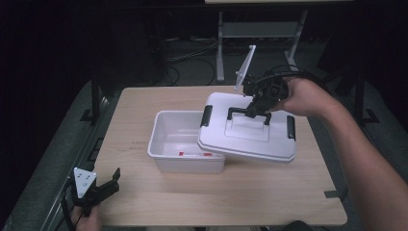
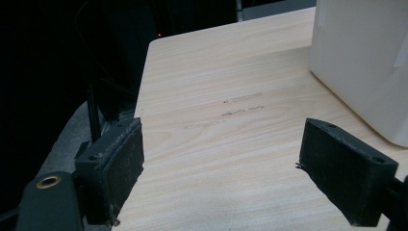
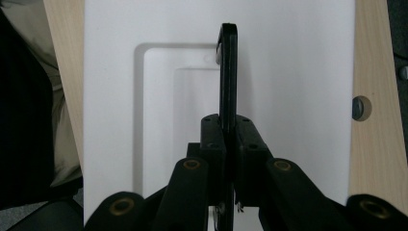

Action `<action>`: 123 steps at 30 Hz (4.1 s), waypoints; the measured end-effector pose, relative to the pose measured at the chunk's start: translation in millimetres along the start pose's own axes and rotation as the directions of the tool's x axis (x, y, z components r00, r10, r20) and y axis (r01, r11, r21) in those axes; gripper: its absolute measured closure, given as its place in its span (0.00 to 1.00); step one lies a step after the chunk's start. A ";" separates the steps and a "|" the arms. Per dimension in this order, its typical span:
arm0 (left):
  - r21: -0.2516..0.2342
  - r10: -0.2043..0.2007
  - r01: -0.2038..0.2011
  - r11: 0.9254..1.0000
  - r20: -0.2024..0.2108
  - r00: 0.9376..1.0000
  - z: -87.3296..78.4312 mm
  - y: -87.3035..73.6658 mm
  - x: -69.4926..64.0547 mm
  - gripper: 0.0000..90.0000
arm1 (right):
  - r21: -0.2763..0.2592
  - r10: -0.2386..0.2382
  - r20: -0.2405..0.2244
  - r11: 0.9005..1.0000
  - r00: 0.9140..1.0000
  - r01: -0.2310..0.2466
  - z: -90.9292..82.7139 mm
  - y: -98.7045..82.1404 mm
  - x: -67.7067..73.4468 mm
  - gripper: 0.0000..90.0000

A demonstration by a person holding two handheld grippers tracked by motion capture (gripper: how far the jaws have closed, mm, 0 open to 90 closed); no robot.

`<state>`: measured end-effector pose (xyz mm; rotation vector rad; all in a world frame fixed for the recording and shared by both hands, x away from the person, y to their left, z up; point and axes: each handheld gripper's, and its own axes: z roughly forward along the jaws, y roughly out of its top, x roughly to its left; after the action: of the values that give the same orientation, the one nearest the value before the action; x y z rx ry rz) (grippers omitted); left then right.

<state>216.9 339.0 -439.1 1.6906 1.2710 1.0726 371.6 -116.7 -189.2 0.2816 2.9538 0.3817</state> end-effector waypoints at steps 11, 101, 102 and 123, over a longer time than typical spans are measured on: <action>0.000 0.008 -0.008 1.000 -0.001 1.000 -0.1 0.3 -0.8 0.17 | -0.002 -0.032 -0.010 0.999 0.999 0.032 4.3 21.3 -1.1 0.94; -0.001 0.015 -0.015 1.000 -0.009 1.000 -4.6 -2.2 3.0 0.17 | 0.019 -0.131 -0.123 0.991 0.984 0.135 108.3 146.4 -9.2 0.93; -0.002 0.015 -0.015 1.000 -0.010 1.000 -4.6 -2.2 3.1 0.17 | 0.018 -0.136 -0.124 0.990 0.983 0.139 109.6 146.6 -9.8 0.93; -0.007 0.011 -0.011 1.000 -0.012 1.000 -4.9 -2.3 3.4 0.17 | 0.013 -0.118 -0.129 0.993 0.984 0.121 120.2 145.6 -14.0 0.93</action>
<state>212.1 343.3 -438.7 1.6902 1.2656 1.0935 429.9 47.2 -263.9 0.0835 3.0829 0.3670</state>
